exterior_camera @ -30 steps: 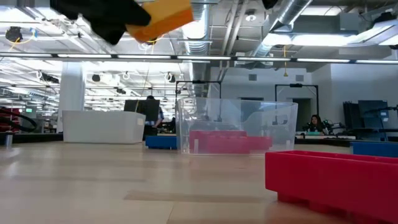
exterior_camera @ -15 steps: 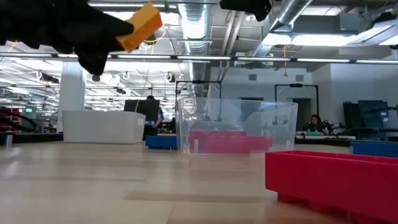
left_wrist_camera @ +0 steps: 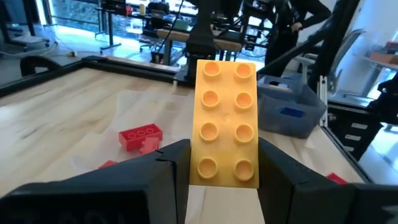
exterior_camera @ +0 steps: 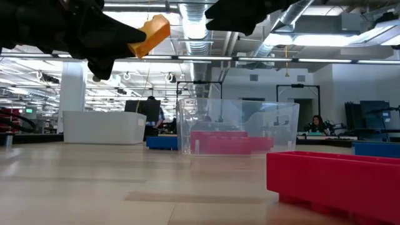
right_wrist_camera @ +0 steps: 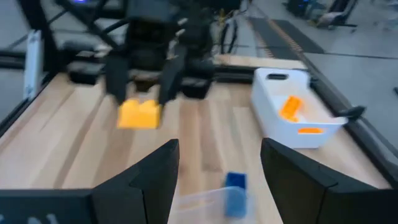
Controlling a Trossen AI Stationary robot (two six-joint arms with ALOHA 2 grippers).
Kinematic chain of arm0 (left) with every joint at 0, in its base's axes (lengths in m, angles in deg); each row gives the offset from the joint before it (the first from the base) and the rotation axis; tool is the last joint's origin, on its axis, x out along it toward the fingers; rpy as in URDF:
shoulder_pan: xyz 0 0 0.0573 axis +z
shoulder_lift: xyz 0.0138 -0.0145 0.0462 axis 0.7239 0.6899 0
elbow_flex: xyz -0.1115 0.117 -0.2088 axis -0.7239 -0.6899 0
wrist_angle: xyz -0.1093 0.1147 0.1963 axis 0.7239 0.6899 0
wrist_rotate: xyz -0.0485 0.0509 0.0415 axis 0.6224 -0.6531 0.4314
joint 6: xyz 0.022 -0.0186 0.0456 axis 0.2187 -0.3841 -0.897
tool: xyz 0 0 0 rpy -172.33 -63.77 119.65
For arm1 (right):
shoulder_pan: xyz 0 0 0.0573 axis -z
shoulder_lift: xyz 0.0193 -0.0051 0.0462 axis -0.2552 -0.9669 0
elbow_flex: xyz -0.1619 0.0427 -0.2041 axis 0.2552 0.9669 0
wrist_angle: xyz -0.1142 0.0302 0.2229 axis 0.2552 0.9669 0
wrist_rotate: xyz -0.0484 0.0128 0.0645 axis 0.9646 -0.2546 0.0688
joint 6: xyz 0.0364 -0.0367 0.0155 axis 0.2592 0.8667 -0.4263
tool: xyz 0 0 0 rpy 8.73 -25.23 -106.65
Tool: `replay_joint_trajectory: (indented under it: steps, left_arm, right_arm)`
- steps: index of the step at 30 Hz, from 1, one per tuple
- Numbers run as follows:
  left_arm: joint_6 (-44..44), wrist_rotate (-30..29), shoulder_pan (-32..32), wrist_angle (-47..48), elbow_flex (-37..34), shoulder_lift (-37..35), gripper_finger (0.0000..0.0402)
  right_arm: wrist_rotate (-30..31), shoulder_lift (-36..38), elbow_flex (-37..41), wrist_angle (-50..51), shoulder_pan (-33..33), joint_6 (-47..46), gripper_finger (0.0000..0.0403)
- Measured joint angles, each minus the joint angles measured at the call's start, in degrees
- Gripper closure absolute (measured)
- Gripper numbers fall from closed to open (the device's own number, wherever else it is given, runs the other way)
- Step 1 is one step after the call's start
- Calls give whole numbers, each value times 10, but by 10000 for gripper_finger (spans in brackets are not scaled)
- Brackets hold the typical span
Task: Sort & place blocks by color
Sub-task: Put the yellow game piece into the white bin
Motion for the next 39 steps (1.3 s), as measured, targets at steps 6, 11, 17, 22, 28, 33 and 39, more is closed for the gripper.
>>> replay_joint_trajectory:
  steps: [6,11,17,22,28,33,39]
  left_arm:
    - [14,-3,-1,4,0,0,295]
    - [-1,1,13,9,0,0,295]
    - [-1,45,40,15,0,0,295]
    - [24,93,59,15,0,0,295]
    - [46,98,65,31,0,0,289]
    - [42,95,65,32,0,0,293]
    - [41,85,65,32,0,0,291]
  right_arm:
    - [-3,1,-1,-9,26,-12,154]
    - [-4,-1,-1,-7,40,-12,154]
    - [-3,-1,-1,-9,48,-12,154]
    - [-3,-1,-1,-14,47,-12,154]
    - [-14,-1,-1,-18,45,-18,154]
    - [-15,-1,-1,-17,45,-23,154]
    - [-15,-1,-1,-17,45,-23,154]
